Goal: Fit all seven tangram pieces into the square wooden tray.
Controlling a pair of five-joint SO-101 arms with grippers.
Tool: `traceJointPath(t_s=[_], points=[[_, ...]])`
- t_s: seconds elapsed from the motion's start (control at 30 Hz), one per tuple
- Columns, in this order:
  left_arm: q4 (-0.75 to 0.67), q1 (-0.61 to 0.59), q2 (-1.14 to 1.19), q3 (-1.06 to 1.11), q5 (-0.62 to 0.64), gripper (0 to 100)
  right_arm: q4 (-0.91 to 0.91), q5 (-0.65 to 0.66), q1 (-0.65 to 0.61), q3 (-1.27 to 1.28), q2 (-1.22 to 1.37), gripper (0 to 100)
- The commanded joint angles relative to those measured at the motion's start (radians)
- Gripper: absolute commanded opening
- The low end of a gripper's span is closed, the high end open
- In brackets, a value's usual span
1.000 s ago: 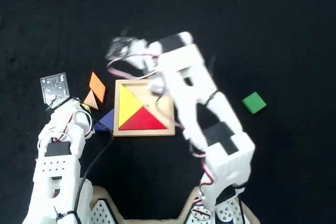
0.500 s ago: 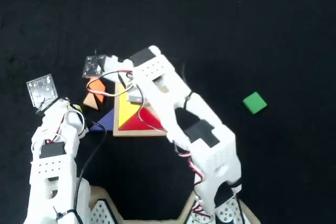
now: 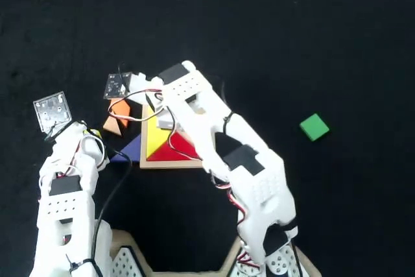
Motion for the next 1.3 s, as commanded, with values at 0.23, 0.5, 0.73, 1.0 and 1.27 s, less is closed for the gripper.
traceJointPath(t_s=[0.23,0.5,0.73,1.0,1.27], points=[[-0.023,0.024,-0.017,-0.013,-0.02,3,0.137,0.006,0.124,0.044,-0.18,2.9],[-0.021,0.024,-0.017,-0.013,-0.021,3,-0.002,0.006,0.132,0.097,-0.048,1.4],[-0.021,0.025,-0.017,-0.013,-0.021,3,-0.006,0.006,0.109,-0.073,0.067,1.4],[-0.021,0.025,-0.017,-0.013,-0.023,3,0.029,0.006,0.035,-0.213,0.125,1.4],[-0.021,0.025,-0.017,-0.013,-0.023,3,0.118,-0.034,0.06,-0.317,0.122,1.1]])
